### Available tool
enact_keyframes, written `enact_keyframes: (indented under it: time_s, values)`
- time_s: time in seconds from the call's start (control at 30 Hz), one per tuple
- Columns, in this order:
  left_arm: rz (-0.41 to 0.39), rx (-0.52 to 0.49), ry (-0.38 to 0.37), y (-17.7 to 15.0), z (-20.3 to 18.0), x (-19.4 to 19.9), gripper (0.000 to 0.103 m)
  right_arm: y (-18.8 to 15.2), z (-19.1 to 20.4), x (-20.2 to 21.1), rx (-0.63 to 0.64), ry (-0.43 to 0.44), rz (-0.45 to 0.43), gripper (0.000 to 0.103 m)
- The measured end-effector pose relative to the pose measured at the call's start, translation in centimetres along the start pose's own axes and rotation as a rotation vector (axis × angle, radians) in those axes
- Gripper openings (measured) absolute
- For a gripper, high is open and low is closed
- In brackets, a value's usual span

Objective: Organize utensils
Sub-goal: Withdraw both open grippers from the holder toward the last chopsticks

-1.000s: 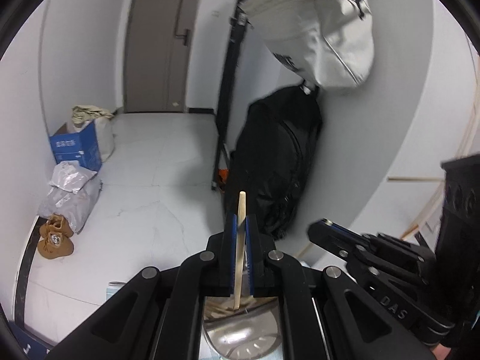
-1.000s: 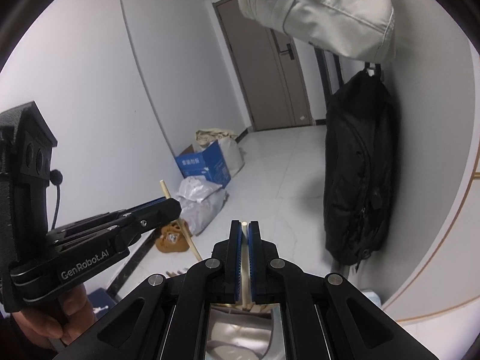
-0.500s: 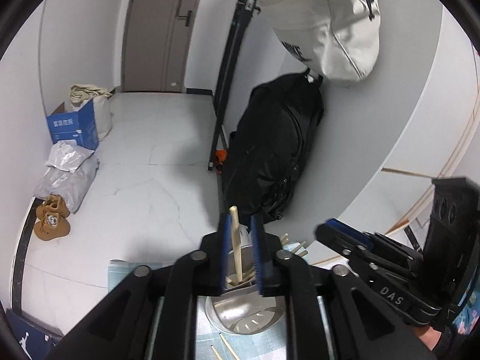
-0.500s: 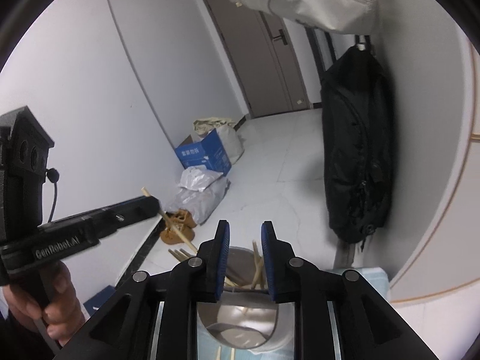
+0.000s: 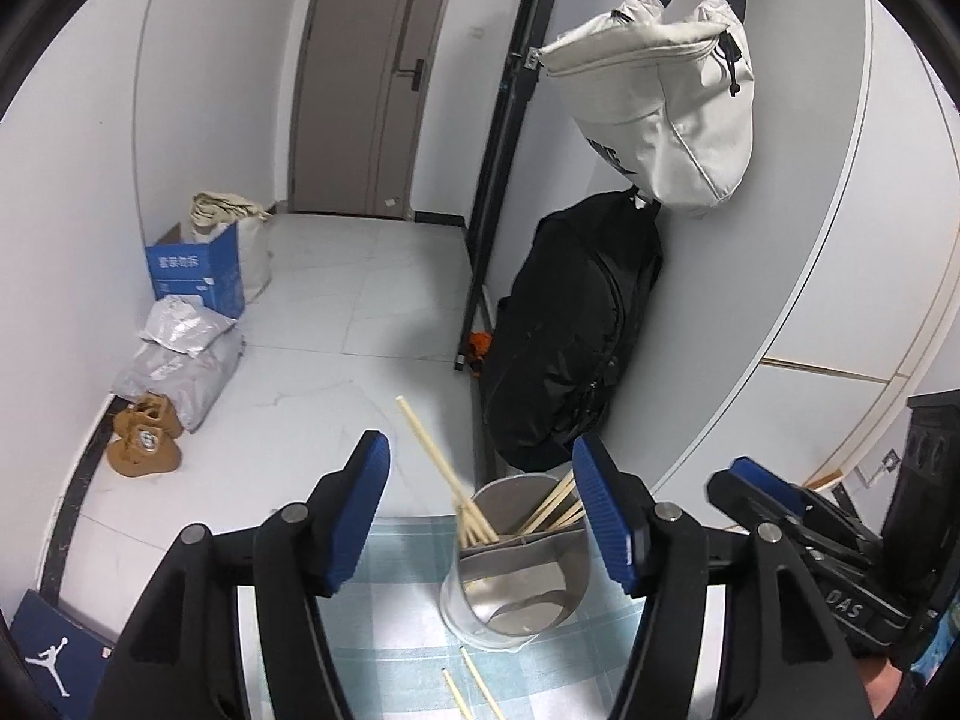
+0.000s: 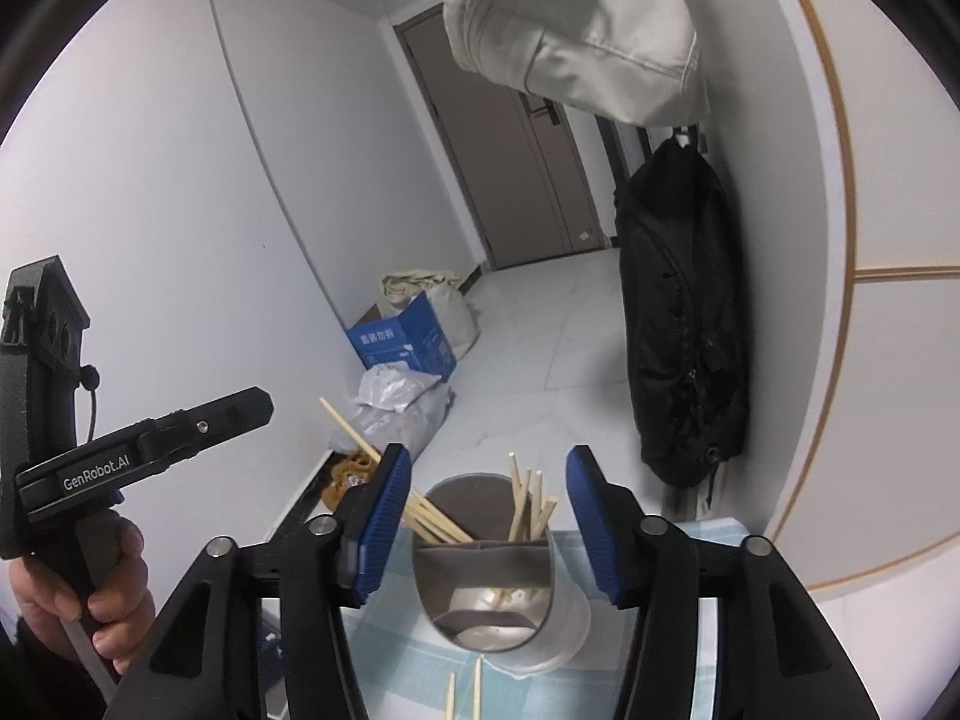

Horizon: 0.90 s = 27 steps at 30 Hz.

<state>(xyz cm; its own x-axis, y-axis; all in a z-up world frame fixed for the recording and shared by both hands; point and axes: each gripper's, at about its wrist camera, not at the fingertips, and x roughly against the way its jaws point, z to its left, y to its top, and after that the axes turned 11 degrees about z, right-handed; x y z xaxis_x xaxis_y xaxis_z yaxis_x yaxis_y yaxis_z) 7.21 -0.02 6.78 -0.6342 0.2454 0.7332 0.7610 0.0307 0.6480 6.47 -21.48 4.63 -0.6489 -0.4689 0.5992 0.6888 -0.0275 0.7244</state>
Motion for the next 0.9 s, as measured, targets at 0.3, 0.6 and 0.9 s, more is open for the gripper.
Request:
enact_keyframes:
  time_s: [0.3, 0.6, 0.9]
  values:
    - [-0.014, 0.004, 0.036, -2.0, -0.6, 1.4, 0.06, -2.1, 0.6, 2.0, 0.001, 0.025, -0.007, 0.069]
    - [-0.043, 0.011, 0.074, -4.5, -0.8, 2.4, 0.075, -4.9, 1.1, 2.5, 0.018, 0.021, 0.007, 0.076]
    - [-0.031, 0.037, 0.116, -7.7, -0.1, 1.1, 0.075, -9.1, 1.3, 1.0, 0.043, 0.013, 0.046, 0.08]
